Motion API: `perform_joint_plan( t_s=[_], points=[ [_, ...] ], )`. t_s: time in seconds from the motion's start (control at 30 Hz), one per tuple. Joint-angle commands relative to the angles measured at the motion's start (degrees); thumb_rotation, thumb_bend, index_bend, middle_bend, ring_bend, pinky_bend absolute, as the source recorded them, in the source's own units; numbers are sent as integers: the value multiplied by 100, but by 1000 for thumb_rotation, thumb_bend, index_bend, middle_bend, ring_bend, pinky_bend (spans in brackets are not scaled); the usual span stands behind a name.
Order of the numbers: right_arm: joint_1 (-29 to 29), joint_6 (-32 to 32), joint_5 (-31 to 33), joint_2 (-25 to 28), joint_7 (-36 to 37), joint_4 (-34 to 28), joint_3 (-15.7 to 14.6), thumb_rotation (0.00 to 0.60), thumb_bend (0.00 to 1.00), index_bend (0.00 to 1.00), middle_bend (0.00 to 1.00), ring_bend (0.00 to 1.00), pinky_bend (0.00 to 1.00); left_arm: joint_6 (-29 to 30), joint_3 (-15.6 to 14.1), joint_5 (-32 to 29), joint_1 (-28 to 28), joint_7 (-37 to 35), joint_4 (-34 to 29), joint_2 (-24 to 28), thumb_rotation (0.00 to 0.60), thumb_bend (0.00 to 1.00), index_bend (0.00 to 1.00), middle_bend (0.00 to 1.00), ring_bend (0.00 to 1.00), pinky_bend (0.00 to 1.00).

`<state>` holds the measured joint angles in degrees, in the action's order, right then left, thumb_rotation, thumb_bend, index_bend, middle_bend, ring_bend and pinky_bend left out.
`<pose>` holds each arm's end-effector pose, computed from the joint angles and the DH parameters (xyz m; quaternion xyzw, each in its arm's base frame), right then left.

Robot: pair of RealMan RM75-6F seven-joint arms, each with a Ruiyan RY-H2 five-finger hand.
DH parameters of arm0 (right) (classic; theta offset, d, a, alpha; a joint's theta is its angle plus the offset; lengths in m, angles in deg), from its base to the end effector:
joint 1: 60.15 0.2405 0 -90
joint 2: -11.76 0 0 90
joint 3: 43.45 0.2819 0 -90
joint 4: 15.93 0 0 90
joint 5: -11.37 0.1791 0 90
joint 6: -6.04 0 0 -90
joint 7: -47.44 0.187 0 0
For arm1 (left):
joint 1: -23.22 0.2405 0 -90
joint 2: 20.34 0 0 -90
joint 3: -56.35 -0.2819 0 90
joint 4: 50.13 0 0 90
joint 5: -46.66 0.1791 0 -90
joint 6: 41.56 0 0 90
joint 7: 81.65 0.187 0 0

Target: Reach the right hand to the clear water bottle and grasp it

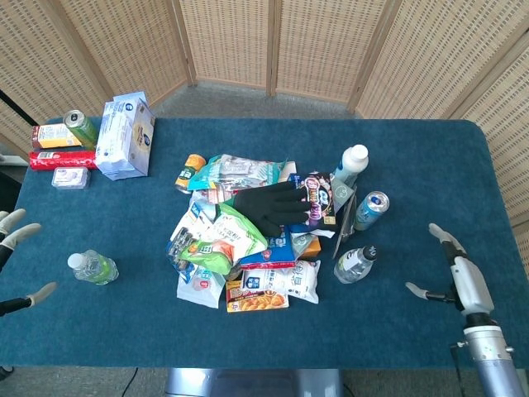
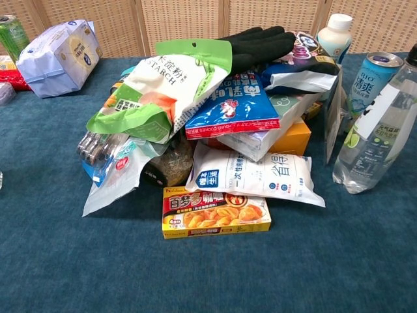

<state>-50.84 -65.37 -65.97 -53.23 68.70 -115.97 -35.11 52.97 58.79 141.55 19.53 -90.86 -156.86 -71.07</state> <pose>-0.3051 -0.2590 0.1642 0.4732 -0.5838 0.4840 0.4484 -0.2486 0.2085 0.2673 -0.5741 -0.3658 -0.5088 0.5269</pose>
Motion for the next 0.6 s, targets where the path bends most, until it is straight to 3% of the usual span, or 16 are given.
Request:
perform_joint_plan(
  t_s=[0.03, 0.3, 0.6],
  points=[
    [121, 87, 0, -142, -95, -244, 41, 600, 0, 0, 0, 0, 0, 3, 5, -8, 7, -5, 3, -2, 600, 0, 205, 0, 0, 0],
    [201, 189, -56, -462, -14, -673, -89, 600, 0, 0, 0, 0, 0, -27, 12, -31, 7, -75, 22, 17, 600, 0, 207, 0, 0, 0],
    [305, 199, 18, -1052, -375, -468, -166, 600, 0, 0, 0, 0, 0, -11, 26, -44, 22, -164, 35, 43, 600, 0, 207, 0, 0, 0]
  ],
)
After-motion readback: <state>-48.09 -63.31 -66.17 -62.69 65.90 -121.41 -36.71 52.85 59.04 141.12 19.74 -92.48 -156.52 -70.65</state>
